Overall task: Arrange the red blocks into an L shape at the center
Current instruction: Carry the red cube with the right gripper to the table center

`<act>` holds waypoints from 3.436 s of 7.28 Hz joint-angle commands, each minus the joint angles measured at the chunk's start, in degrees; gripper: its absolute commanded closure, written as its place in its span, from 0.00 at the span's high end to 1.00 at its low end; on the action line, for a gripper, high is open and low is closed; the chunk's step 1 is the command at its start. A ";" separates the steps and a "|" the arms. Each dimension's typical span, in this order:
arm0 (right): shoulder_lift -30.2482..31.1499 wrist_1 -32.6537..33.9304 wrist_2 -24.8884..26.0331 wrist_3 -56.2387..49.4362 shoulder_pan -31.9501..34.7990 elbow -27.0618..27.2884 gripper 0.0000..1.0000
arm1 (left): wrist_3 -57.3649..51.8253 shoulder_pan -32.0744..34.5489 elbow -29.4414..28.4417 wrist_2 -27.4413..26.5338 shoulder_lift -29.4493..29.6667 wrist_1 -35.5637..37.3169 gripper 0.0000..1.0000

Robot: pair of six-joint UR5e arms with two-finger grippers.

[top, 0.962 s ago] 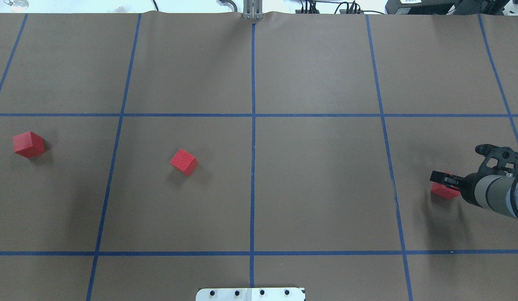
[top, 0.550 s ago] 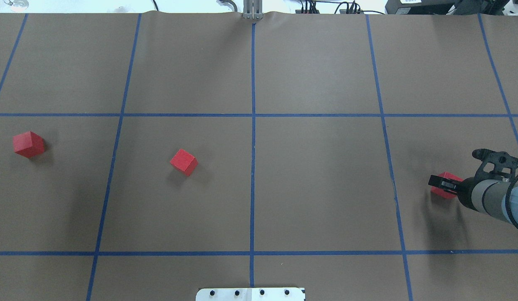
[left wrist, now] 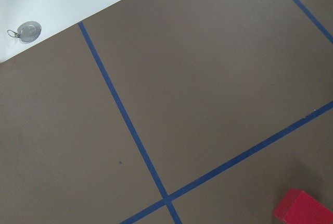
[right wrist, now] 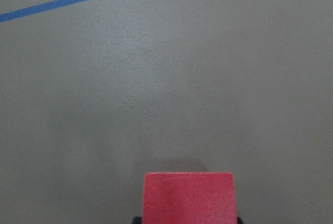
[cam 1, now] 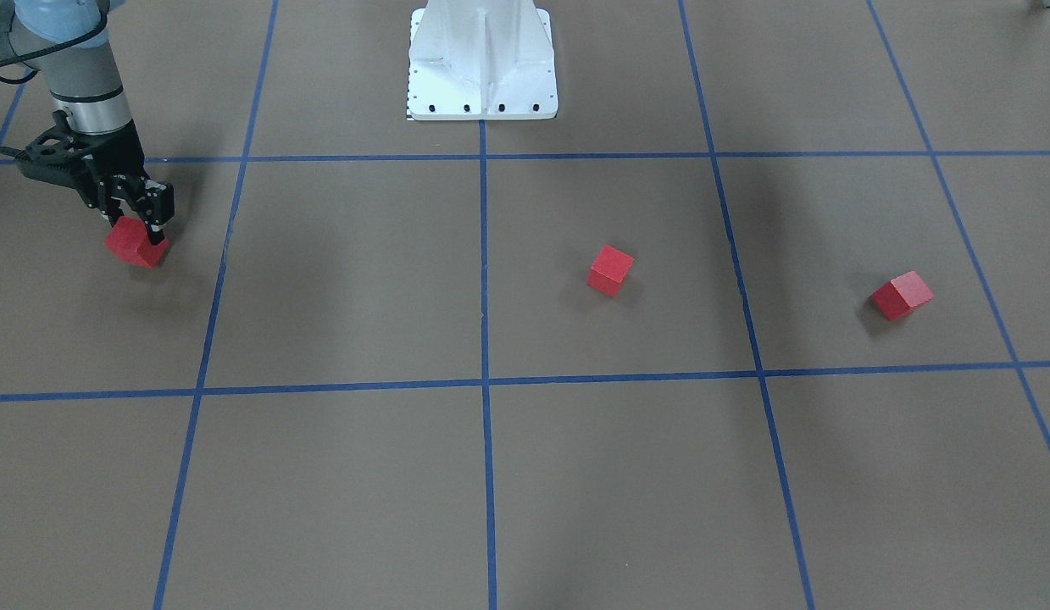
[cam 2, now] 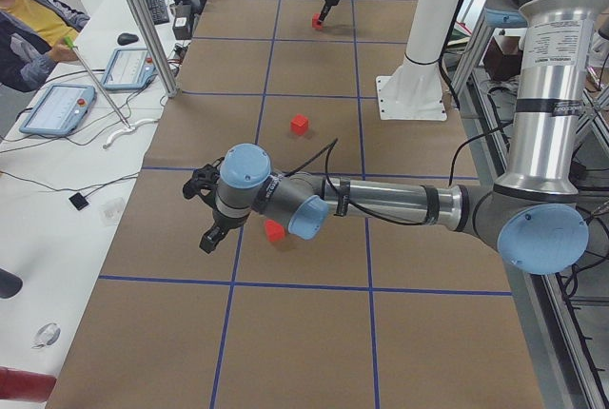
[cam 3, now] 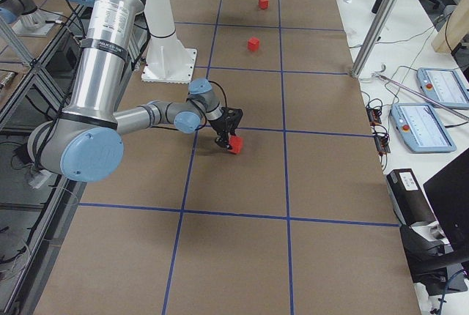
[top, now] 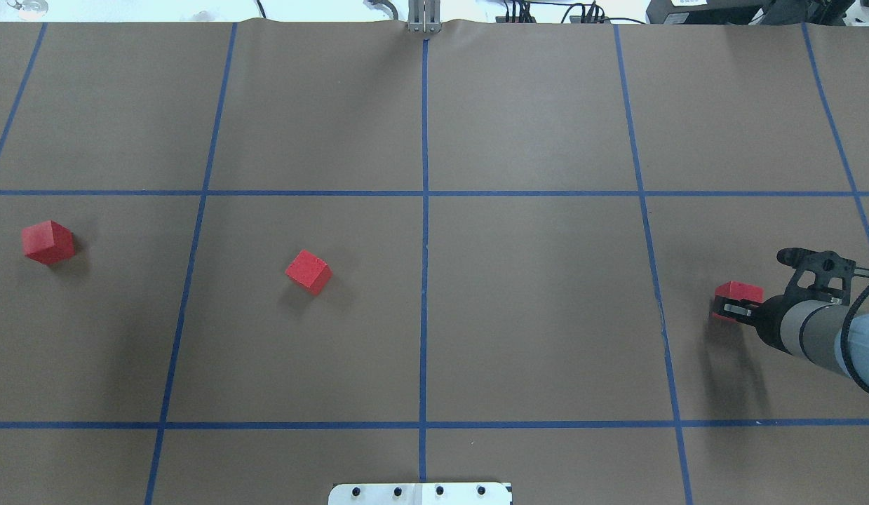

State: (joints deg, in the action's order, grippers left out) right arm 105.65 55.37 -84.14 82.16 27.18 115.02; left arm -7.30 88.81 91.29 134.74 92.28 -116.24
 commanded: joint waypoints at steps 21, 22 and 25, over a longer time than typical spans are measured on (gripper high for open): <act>-61.52 28.12 1.00 -7.45 -6.79 -30.20 0.43 | 0.18 0.05 -0.77 0.00 -0.43 -0.04 1.00; -61.44 28.21 1.08 -7.28 -6.79 -30.20 0.70 | 0.18 -0.04 -0.77 0.00 -0.52 -0.04 1.00; -61.44 27.86 1.00 -5.78 -6.79 -30.20 0.99 | 0.18 0.05 -0.68 0.00 -0.69 -0.13 1.00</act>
State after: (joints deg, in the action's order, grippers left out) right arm 44.20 83.41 -83.08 76.10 20.39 84.81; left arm -7.12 88.84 90.60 134.74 91.68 -116.30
